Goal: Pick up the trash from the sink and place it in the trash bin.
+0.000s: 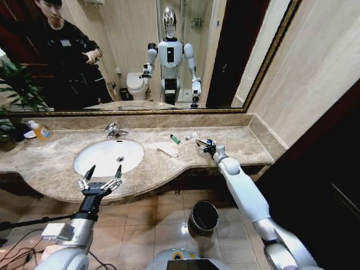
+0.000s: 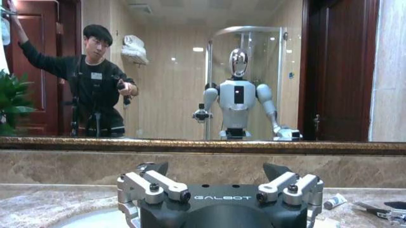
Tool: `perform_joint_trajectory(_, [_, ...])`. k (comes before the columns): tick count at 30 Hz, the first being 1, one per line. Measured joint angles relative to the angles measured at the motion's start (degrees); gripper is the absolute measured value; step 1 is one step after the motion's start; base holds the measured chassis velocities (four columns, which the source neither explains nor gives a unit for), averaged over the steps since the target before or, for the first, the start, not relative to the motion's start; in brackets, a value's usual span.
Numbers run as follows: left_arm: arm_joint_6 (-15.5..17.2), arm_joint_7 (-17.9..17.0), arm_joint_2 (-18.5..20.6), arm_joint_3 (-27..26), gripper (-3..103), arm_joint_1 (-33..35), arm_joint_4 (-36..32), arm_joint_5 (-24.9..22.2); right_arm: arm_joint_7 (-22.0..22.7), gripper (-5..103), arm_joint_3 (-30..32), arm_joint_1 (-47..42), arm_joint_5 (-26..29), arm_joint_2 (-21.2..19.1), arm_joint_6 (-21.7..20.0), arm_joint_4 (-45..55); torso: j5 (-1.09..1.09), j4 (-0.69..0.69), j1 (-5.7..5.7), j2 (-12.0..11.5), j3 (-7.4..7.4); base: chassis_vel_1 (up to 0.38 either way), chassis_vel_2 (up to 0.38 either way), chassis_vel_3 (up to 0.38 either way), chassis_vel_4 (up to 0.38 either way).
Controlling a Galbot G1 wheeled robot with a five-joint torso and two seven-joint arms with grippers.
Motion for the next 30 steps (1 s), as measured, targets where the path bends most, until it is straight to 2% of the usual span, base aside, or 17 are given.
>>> perform_joint_trajectory(2, [0.00, 0.00, 0.00, 0.00, 100, 0.00, 0.00, 0.00, 0.09, 57, 0.00, 0.42, 0.69, 0.38, -0.14, -0.86, 0.00, 0.00, 0.00, 0.00, 0.00, 0.000, 0.000, 0.000, 0.000])
perform_joint_trajectory(4, [0.00, 0.00, 0.00, 0.00, 100, 0.00, 0.00, 0.00, 0.09, 57, 0.02, 0.65, 0.71, 0.60, -0.14, -1.40, 0.00, 0.00, 0.00, 0.00, 0.00, 0.000, 0.000, 0.000, 0.000])
perform_joint_trajectory(5, [0.00, 0.00, 0.00, 0.00, 100, 0.00, 0.00, 0.00, 0.06, 46, 0.04, 0.94, 0.59, 0.89, 0.06, -2.19, 0.00, 0.00, 0.00, 0.00, 0.00, 0.000, 0.000, 0.000, 0.000])
perform_joint_trajectory(6, [0.00, 0.00, 0.00, 0.00, 100, 0.00, 0.00, 0.00, 0.06, 46, 0.04, 0.94, 0.59, 0.89, 0.06, -2.19, 0.00, 0.00, 0.00, 0.00, 0.00, 0.000, 0.000, 0.000, 0.000])
perform_joint_trajectory(8, [0.00, 0.00, 0.00, 0.00, 100, 0.00, 0.00, 0.00, -0.07, 36, 0.22, 1.39, -0.06, 1.47, 0.59, -3.34, 0.00, 0.00, 0.00, 0.00, 0.00, 0.000, 0.000, 0.000, 0.000])
perform_joint_trajectory(11, [0.00, 0.00, 0.00, 0.00, 100, 0.00, 0.00, 0.00, -0.06, 30, 0.35, 1.63, -0.28, 1.84, 0.82, -3.82, 0.00, 0.00, 0.00, 0.00, 0.00, 0.000, 0.000, 0.000, 0.000])
perform_joint_trajectory(12, [0.00, 0.00, 0.00, 0.00, 100, 0.00, 0.00, 0.00, -0.01, 19, 0.43, 1.85, -0.46, 2.23, 1.12, -4.18, 0.00, 0.00, 0.00, 0.00, 0.00, 0.000, 0.000, 0.000, 0.000])
perform_joint_trajectory(15, [0.00, 0.00, 0.00, 0.00, 100, 0.00, 0.00, 0.00, 0.07, 14, 0.43, 1.94, -0.66, 2.45, 1.25, -4.36, 0.00, 0.00, 0.00, 0.00, 0.00, 0.000, 0.000, 0.000, 0.000])
perform_joint_trajectory(17, [0.00, 0.00, 0.00, 0.00, 100, 0.00, 0.00, 0.00, 0.30, 4, 0.43, 2.03, -0.85, 2.76, 1.42, -4.53, 0.00, 0.00, 0.00, 0.00, 0.00, 0.000, 0.000, 0.000, 0.000])
perform_joint_trajectory(20, [0.00, 0.00, 0.00, 0.00, 100, 0.00, 0.00, 0.00, 0.48, 0, 0.43, 2.07, -0.93, 2.96, 1.53, -4.64, 0.00, 0.00, 0.00, 0.00, 0.00, 0.000, 0.000, 0.000, 0.000])
perform_joint_trajectory(30, [0.00, 0.00, 0.00, 0.00, 100, 0.00, 0.00, 0.00, 1.19, 0, 0.84, 1.38, -0.76, 2.51, 1.45, -2.72, 0.00, 0.00, 0.00, 0.00, 0.00, 0.000, 0.000, 0.000, 0.000])
